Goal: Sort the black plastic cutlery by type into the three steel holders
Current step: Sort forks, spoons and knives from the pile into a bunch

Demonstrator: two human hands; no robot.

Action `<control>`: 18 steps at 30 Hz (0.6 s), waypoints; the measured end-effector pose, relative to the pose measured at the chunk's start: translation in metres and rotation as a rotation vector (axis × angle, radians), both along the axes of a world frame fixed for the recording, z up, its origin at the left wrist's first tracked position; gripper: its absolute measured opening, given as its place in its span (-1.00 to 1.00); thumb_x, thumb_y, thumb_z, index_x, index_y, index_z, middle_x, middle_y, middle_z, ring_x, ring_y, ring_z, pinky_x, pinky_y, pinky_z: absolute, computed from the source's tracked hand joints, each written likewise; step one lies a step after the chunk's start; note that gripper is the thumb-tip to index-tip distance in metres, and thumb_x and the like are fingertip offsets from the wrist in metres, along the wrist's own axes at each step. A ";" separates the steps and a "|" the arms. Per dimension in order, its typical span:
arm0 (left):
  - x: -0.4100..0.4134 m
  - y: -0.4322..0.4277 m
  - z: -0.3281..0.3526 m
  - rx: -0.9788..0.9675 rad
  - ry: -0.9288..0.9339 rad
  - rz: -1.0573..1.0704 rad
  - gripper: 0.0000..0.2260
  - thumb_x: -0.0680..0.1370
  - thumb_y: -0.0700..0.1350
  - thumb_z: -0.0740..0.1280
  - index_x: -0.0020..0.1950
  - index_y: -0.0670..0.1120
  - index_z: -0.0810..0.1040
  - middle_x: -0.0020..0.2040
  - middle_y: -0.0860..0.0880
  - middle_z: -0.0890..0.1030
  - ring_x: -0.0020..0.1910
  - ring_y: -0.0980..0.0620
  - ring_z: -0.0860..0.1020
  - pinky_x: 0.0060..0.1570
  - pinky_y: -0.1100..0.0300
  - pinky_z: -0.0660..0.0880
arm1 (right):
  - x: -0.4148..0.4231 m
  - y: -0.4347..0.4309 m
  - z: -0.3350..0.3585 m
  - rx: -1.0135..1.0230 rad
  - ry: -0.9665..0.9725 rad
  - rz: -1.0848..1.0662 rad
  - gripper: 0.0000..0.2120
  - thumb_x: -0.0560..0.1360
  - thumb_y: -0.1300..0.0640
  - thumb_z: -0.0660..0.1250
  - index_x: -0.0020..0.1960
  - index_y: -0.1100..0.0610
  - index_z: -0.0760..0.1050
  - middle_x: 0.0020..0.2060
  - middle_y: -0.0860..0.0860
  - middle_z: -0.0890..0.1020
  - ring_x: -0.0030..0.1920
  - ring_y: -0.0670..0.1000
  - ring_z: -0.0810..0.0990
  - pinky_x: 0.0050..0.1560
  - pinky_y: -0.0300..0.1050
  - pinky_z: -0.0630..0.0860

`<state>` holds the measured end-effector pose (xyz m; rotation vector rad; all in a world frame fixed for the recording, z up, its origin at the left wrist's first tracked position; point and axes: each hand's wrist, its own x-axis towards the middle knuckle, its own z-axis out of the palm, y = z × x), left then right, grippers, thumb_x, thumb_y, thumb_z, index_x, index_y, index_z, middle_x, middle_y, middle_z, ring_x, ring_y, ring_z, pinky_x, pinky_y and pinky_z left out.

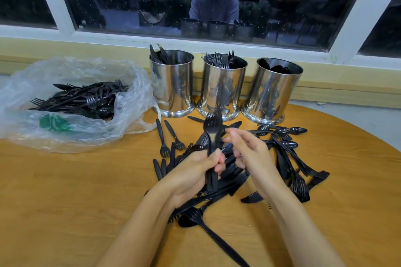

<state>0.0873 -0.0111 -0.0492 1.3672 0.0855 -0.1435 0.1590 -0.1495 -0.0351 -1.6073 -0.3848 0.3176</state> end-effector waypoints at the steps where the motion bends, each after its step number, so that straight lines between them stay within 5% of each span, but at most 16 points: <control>1: -0.002 -0.003 0.002 -0.009 0.006 -0.059 -0.74 0.69 -0.03 0.12 -0.14 -0.06 0.43 -0.33 0.06 0.37 -0.27 0.09 0.35 -0.09 0.25 0.37 | 0.001 -0.002 0.003 0.013 0.003 0.068 -0.63 0.46 -0.16 0.29 0.16 0.00 0.57 -0.26 -0.05 0.56 -0.38 -0.17 0.37 -0.43 -0.33 0.31; 5: -0.007 -0.007 0.007 -0.126 0.065 -0.244 -0.75 0.68 -0.03 0.15 -0.13 -0.09 0.46 -0.33 0.03 0.36 -0.30 0.10 0.36 -0.03 0.16 0.47 | 0.000 -0.006 0.010 0.030 -0.064 0.132 -0.76 0.53 0.02 0.30 0.01 0.18 0.58 -0.45 -0.04 0.43 -0.48 -0.15 0.30 -0.51 -0.35 0.22; 9: -0.008 -0.011 0.005 -0.130 0.084 -0.250 -0.79 0.69 -0.04 0.13 0.13 -0.16 0.45 -0.27 -0.02 0.45 -0.30 0.08 0.42 -0.17 0.17 0.51 | -0.002 -0.003 0.011 0.060 -0.062 0.087 -0.89 0.53 0.18 0.35 -0.04 0.24 0.59 -0.48 -0.05 0.48 -0.52 -0.11 0.33 -0.53 -0.30 0.31; 13: -0.006 -0.015 0.003 -0.138 0.050 -0.179 -0.78 0.69 -0.03 0.11 0.16 -0.14 0.42 -0.27 -0.04 0.48 -0.38 0.10 0.33 -0.30 0.23 0.41 | -0.001 -0.002 0.008 0.051 -0.091 0.027 -0.84 0.56 0.17 0.32 -0.15 0.22 0.57 -0.46 0.01 0.46 -0.49 -0.11 0.39 -0.45 -0.28 0.37; 18: -0.003 -0.017 0.003 -0.030 -0.010 0.068 -0.70 0.71 -0.06 0.08 0.16 -0.27 0.46 -0.30 0.00 0.47 -0.42 0.12 0.31 -0.38 0.26 0.32 | 0.003 -0.005 0.004 0.103 -0.062 -0.106 -0.84 0.55 0.06 0.33 -0.03 0.06 0.68 -0.37 0.08 0.33 -0.38 -0.10 0.28 -0.41 -0.36 0.30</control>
